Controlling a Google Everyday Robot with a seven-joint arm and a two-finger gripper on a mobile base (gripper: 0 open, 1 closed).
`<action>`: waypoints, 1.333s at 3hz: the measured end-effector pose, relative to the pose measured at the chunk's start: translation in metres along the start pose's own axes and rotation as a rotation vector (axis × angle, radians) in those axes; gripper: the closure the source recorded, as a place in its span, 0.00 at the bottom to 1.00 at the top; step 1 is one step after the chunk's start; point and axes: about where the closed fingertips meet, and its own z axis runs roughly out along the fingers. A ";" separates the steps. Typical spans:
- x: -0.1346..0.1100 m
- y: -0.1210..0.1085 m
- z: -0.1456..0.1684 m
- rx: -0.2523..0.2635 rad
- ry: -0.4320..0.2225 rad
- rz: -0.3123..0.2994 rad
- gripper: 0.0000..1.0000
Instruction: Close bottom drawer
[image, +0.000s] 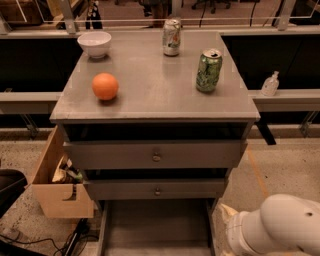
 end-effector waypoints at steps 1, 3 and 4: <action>0.031 -0.001 0.064 -0.011 0.045 -0.012 0.00; 0.094 -0.021 0.167 0.016 0.069 -0.033 0.00; 0.117 -0.023 0.196 0.018 0.095 -0.040 0.01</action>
Offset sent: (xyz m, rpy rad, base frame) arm 0.0420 -0.0329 -0.2321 -0.0697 -0.0491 0.0129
